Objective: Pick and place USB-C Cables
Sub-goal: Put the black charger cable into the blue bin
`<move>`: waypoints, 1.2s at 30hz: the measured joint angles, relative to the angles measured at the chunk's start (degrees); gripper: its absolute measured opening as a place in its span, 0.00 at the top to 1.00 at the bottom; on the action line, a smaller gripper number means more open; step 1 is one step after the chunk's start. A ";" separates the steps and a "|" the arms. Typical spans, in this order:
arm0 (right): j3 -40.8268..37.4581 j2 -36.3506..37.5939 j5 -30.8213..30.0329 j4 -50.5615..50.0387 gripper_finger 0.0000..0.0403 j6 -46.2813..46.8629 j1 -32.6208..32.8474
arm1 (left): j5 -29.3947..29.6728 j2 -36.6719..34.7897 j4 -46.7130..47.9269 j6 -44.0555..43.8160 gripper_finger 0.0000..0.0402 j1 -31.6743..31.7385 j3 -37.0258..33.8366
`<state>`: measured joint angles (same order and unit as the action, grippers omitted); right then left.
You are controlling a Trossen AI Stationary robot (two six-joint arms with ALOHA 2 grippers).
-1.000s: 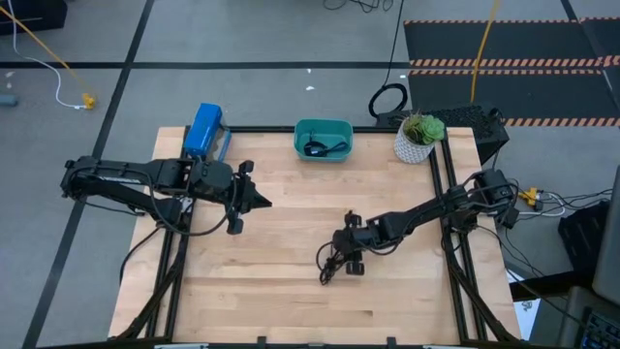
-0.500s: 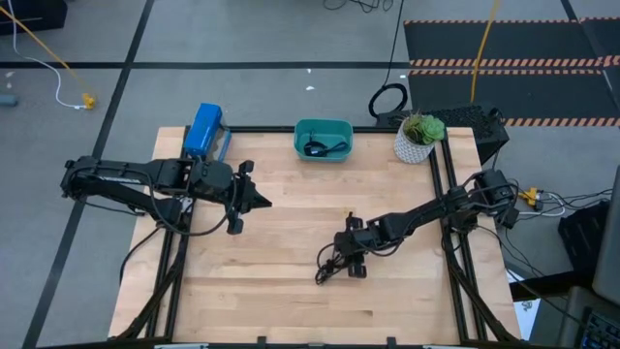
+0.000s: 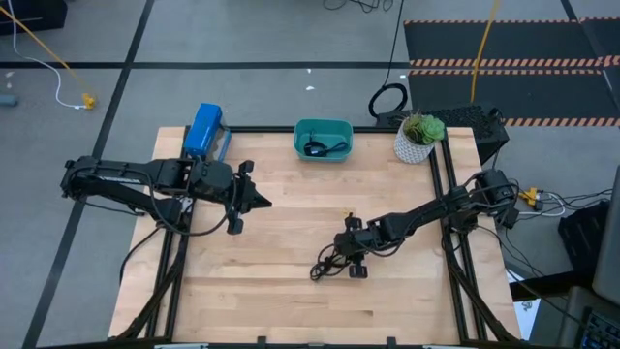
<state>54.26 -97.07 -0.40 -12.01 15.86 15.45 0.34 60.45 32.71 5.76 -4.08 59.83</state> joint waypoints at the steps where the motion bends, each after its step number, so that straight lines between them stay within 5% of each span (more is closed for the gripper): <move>1: 0.00 0.35 -0.18 -0.01 0.93 0.04 -0.01 | 0.00 0.00 0.00 0.00 0.95 0.00 0.00; 9: -0.02 7.12 -2.07 -0.57 0.98 -0.48 -0.68 | 0.00 0.00 -0.02 0.00 0.95 0.00 0.00; 19: -0.02 19.39 -11.86 -3.70 0.96 -2.28 -3.03 | 0.01 0.00 0.00 -1.62 0.95 0.00 0.00; 36: -0.02 35.60 -12.04 -6.49 0.97 -10.60 -6.56 | 0.02 0.00 -3.02 -3.34 0.95 -0.55 -1.36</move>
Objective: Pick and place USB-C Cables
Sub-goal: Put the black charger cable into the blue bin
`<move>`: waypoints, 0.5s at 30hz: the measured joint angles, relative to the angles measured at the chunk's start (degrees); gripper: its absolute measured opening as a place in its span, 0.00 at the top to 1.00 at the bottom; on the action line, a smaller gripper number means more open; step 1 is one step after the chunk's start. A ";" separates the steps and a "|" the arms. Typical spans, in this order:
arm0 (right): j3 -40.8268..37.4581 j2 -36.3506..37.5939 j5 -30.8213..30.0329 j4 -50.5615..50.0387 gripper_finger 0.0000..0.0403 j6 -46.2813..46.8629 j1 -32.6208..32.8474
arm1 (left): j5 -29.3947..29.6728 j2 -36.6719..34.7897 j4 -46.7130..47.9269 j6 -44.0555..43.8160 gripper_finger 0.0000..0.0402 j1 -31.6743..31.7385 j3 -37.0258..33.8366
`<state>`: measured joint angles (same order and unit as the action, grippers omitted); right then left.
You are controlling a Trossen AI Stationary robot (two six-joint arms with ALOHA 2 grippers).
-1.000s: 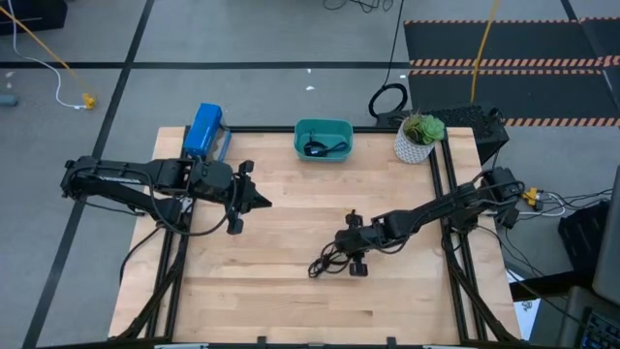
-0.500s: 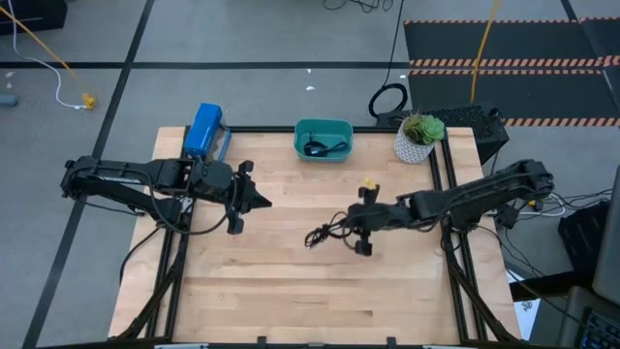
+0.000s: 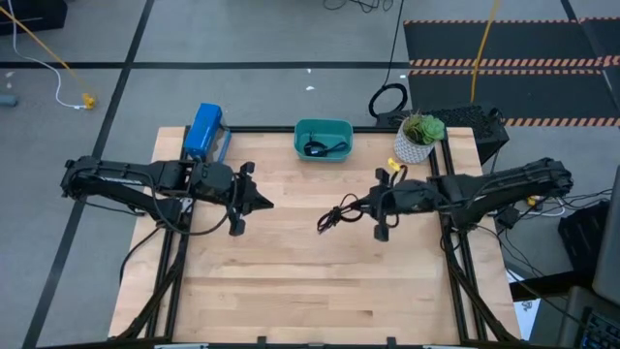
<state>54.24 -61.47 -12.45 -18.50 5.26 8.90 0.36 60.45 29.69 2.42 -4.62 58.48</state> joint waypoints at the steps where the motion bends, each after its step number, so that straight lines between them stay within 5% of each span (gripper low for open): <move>1: 0.00 0.38 -0.01 0.17 0.97 -0.68 -0.09 | 0.00 0.00 0.00 0.02 0.95 0.00 0.00; 15: 0.00 1.31 -2.73 0.20 0.96 -1.93 -0.25 | 0.23 0.00 -0.06 0.04 0.95 0.04 -0.02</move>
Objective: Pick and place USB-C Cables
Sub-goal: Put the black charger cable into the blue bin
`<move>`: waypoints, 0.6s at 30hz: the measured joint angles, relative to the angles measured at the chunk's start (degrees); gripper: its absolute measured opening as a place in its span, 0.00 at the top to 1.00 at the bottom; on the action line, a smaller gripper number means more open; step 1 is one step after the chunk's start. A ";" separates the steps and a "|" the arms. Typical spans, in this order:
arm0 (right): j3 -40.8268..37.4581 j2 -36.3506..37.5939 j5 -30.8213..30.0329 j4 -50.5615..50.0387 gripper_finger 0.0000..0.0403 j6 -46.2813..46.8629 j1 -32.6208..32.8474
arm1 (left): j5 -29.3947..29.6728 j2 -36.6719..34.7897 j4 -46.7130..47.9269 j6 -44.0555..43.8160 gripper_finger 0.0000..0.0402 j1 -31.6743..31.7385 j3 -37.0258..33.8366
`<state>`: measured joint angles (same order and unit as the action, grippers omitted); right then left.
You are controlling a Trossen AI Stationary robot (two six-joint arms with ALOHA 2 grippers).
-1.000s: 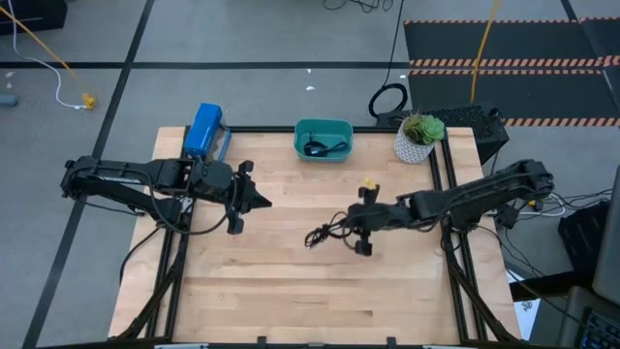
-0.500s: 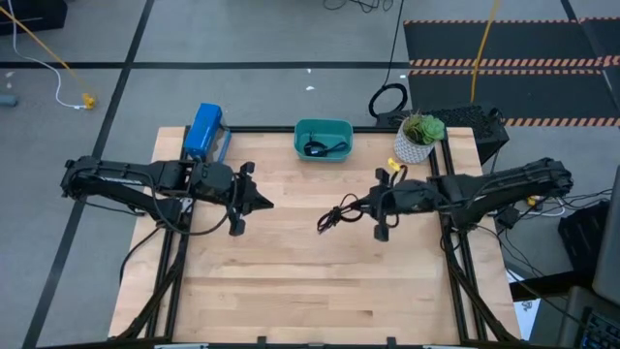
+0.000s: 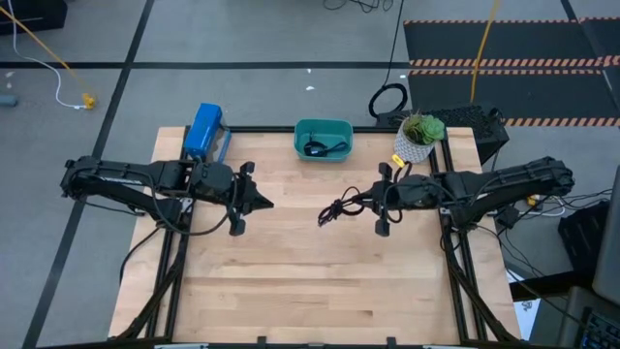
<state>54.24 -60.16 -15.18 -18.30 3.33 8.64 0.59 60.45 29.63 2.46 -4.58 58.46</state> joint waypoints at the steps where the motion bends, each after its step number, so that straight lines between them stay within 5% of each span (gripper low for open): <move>1: 0.00 0.00 0.00 0.02 0.96 0.00 0.00 | 0.01 0.00 -0.16 0.01 0.95 0.00 -0.02; 13: -1.72 -0.87 -4.72 1.38 0.96 1.82 0.13 | 4.90 0.00 -2.66 -2.61 0.95 -0.11 -0.02; 18: -7.74 -0.96 -4.56 15.08 0.96 -3.74 -3.01 | 9.69 0.00 -2.72 -2.15 0.95 -0.03 -0.02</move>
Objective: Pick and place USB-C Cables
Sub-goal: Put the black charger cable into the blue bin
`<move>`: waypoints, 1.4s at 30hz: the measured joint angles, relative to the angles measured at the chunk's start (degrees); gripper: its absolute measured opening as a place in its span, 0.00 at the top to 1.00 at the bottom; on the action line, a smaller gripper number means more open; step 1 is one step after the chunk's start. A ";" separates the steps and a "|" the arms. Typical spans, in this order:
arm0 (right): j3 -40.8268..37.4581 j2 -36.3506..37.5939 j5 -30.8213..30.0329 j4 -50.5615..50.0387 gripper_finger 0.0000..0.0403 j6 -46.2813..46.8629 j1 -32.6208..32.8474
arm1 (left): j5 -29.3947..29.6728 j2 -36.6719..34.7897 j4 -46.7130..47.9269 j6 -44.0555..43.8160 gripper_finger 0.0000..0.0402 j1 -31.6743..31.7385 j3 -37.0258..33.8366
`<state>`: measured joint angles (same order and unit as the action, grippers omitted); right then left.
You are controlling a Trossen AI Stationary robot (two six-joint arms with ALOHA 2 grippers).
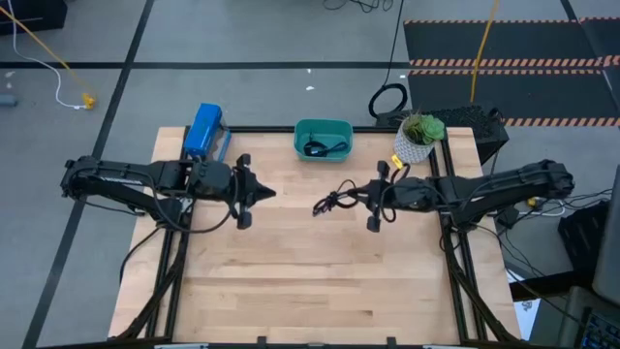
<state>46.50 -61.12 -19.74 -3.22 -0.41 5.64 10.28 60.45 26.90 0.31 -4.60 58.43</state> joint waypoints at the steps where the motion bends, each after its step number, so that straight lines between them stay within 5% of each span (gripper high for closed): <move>1: -0.82 0.00 0.14 2.73 0.96 -1.51 -1.08 | 0.34 0.00 -0.09 0.55 0.95 0.12 0.00; 6: -1.35 0.02 0.66 9.65 0.96 -6.54 -7.55 | 0.45 -0.02 -2.98 5.07 0.95 0.80 -0.02; 14: 0.62 -2.33 10.56 16.52 0.96 -10.91 -19.45 | 0.45 -0.02 -7.03 12.13 0.95 2.40 -0.02; 28: 19.49 -26.09 18.71 9.40 0.96 -16.12 -36.57 | 0.38 -0.20 -7.02 11.33 0.95 2.78 -0.02; 42: 21.38 -41.79 21.44 8.50 0.96 -15.90 -41.81 | 0.33 -0.20 -4.93 7.79 0.95 2.60 -0.02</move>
<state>67.88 -102.92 1.69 5.28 -16.31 -36.17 10.60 60.25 21.98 8.10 -2.00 58.41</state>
